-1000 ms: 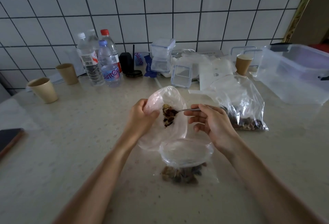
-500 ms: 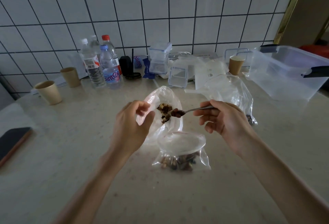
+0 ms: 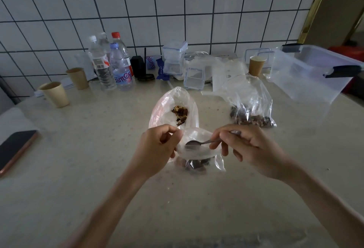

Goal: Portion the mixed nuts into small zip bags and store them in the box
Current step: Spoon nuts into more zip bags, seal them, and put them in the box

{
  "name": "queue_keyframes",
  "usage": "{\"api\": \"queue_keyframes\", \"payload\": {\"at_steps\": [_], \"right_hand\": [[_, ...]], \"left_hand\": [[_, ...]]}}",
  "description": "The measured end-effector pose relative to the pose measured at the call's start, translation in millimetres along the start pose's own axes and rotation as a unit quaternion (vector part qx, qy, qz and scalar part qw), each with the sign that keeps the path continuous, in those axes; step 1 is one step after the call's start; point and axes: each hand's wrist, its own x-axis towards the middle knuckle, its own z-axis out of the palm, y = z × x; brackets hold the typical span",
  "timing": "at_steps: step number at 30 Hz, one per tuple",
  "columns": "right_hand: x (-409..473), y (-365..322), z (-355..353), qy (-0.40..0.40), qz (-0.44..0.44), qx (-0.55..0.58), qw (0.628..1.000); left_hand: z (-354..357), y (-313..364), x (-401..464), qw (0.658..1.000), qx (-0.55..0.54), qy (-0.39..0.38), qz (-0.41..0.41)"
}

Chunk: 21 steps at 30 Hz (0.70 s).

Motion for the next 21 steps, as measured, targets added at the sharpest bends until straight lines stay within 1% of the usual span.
{"api": "queue_keyframes", "payload": {"at_steps": [3,5,8,11,13,16,17,19,21], "right_hand": [[-8,-6,-2,-0.022,-0.044,-0.082,0.995],[-8,-7,-2,-0.009,-0.045,-0.075,0.996],[-1,-5,-1,0.026,-0.023,0.003,0.999],[8,0,1,0.071,-0.009,0.098,0.993],[15,3,4,0.11,0.027,0.187,0.976],[27,6,7,0.168,0.091,0.302,0.934],[32,7,8,0.185,0.106,0.321,0.923],[42,8,9,0.21,0.128,0.329,0.912],[54,9,9,0.223,0.144,0.311,0.913]], "left_hand": [[-1,-1,-1,1.0,-0.011,0.006,0.003],[-2,-4,-3,1.0,-0.007,0.013,0.001],[-3,-10,-6,1.0,-0.004,0.02,0.002],[-4,-16,-9,1.0,-0.005,0.02,-0.004],[-4,-19,-11,1.0,-0.007,0.02,-0.012],[-7,-23,-14,1.0,-0.002,0.014,-0.012],[-10,-23,-14,1.0,-0.001,0.014,-0.01],[-16,-25,-8,0.999,0.01,0.033,-0.009],[-22,-28,4,0.996,0.024,0.087,-0.009]]}}
